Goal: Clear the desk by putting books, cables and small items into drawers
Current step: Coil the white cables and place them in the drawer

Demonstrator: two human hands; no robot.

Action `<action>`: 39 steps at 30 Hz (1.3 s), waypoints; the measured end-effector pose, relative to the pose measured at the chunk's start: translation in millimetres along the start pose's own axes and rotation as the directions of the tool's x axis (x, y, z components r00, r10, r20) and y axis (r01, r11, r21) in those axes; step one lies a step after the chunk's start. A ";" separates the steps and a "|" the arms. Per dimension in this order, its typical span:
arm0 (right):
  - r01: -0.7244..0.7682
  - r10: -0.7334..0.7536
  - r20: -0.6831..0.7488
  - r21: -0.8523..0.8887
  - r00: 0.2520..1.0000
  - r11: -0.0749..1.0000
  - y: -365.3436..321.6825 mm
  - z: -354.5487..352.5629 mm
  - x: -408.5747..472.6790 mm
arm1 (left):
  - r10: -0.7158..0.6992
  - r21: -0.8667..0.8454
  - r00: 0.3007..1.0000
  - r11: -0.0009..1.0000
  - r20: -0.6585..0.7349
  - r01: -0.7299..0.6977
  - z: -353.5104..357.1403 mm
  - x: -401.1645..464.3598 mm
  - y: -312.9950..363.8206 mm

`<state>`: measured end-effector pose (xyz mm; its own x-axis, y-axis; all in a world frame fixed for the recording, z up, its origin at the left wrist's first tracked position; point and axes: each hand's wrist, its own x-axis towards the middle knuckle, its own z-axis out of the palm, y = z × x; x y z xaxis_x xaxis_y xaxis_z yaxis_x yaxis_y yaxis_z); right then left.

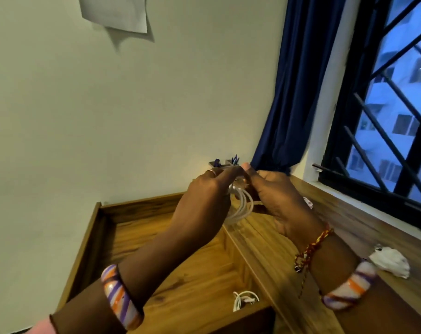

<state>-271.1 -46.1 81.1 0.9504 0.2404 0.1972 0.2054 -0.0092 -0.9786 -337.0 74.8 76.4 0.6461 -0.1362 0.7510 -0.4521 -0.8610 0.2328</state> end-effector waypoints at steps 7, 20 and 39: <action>-0.269 0.250 0.102 0.265 0.963 0.926 -7.4 24.4 -33.0 | 0.109 0.286 0.988 0.948 0.111 -0.136 -29.6 -18.4 7.7; 0.315 -0.288 0.141 -0.257 0.947 0.913 -37.7 84.7 -102.3 | -0.041 0.394 0.997 0.919 0.064 0.012 -104.8 -42.0 -16.9; 0.027 0.034 0.178 -0.333 0.983 0.942 -45.4 198.4 -224.0 | -0.416 -0.599 0.800 0.529 0.433 0.600 -217.6 -181.4 -51.2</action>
<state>-539.5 93.0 69.8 0.9001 0.4090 0.1500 0.2975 -0.3254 -0.8976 -564.9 250.1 62.7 0.9711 0.0369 0.2359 -0.2202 -0.2439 0.9445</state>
